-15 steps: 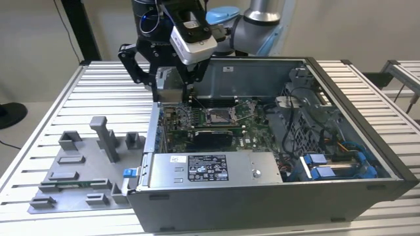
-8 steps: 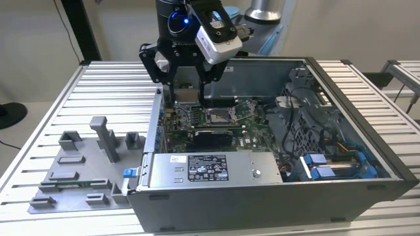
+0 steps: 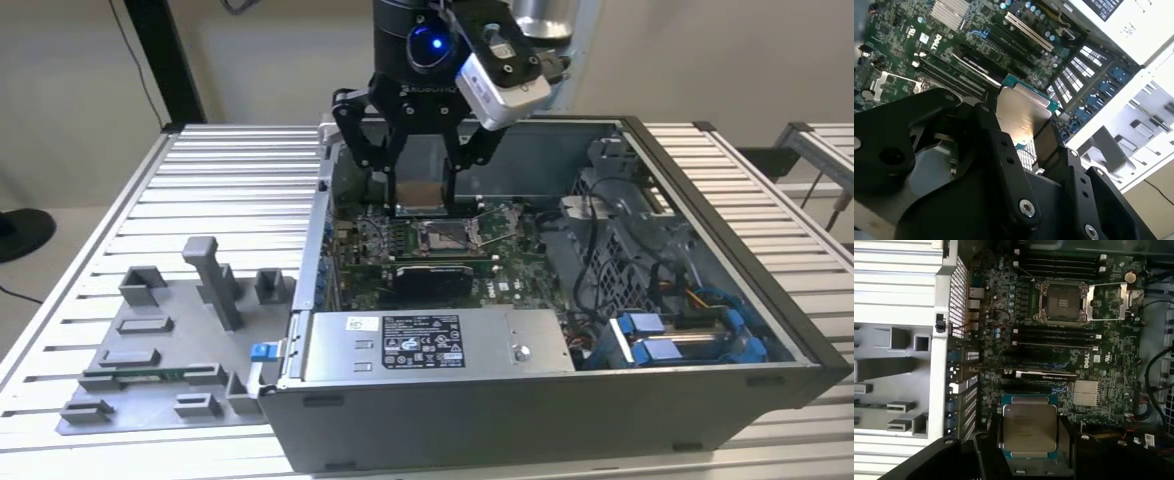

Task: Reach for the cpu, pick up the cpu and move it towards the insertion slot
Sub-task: 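Pick up the cpu and move it towards the insertion slot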

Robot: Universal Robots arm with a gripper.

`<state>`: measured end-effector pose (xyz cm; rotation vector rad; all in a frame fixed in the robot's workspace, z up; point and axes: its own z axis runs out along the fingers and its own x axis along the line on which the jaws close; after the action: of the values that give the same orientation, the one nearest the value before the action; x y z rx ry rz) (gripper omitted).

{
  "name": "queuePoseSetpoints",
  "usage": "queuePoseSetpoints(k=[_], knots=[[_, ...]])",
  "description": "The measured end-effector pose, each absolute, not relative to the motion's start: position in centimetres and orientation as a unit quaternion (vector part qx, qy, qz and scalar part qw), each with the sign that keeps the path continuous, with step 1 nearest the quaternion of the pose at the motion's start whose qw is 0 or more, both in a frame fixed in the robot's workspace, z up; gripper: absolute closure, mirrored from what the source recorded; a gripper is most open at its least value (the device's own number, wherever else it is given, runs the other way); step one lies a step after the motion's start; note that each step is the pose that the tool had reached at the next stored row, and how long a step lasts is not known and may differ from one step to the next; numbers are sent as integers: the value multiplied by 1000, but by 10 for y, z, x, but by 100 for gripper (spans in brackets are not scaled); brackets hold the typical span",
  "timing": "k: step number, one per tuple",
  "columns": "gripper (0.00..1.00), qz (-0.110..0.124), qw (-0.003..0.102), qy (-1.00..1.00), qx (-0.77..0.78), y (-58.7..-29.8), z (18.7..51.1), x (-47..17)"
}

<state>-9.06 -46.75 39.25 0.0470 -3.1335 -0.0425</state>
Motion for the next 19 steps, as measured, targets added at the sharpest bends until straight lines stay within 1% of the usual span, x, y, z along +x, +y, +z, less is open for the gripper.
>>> queuePoseSetpoints(k=[8, 19], knots=[[100, -12, 4, -1000, 14, -467, 392, -59], [100, -10, 4, -1000, 12, -468, 392, -34]])
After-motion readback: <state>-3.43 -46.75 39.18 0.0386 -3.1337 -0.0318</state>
